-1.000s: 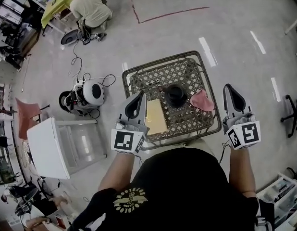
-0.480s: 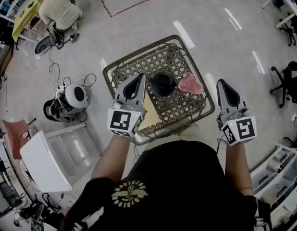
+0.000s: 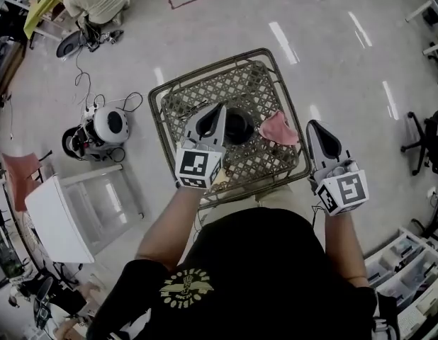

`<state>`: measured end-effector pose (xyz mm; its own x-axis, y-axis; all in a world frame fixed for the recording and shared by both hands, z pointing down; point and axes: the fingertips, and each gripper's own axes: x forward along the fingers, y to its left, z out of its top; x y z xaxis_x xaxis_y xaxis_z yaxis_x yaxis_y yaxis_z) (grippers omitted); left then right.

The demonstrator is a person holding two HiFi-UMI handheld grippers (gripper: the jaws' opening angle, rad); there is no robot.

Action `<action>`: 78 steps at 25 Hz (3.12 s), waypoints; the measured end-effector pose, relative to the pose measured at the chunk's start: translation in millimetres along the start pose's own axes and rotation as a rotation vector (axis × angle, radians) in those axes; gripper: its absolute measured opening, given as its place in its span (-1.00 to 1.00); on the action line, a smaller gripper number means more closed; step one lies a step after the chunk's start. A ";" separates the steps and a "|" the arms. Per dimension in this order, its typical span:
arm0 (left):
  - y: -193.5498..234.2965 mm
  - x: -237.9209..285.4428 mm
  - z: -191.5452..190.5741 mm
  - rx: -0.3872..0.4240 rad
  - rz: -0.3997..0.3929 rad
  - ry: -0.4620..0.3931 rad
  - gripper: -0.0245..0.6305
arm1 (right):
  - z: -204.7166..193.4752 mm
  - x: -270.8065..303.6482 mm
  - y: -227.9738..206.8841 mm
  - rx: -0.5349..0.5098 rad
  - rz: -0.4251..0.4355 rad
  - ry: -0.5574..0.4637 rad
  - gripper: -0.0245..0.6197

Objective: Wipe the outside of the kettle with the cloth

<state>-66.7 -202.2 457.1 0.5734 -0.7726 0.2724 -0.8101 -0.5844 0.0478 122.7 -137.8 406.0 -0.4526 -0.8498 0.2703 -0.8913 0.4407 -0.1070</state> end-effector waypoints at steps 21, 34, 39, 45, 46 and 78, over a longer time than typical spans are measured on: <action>-19.3 60.3 -106.2 0.246 0.077 0.208 -0.91 | -89.8 70.2 -47.2 -0.023 0.160 0.181 -0.89; -19.6 63.2 -112.7 0.212 0.071 0.214 -0.91 | -241.8 104.2 -51.1 -0.075 0.205 0.504 -0.89; -22.0 62.1 -112.8 0.250 0.078 0.218 -0.91 | -301.7 106.7 -58.7 -0.069 0.223 0.630 -0.88; -14.4 59.3 -107.1 0.156 0.067 0.178 -0.91 | -329.7 107.7 -51.1 -0.001 0.262 0.704 -0.42; -13.4 58.7 -107.5 0.157 0.065 0.180 -0.91 | -335.2 108.7 -48.4 0.002 0.266 0.723 -0.32; -27.8 63.0 -128.4 0.342 -0.012 0.292 -0.91 | -346.0 119.5 -17.2 -0.239 0.269 0.788 -0.86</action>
<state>-23.8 -202.8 596.2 0.4841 -0.6919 0.5356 -0.6888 -0.6789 -0.2545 93.7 -146.8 771.2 -0.4172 -0.2982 0.8585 -0.6869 0.7220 -0.0830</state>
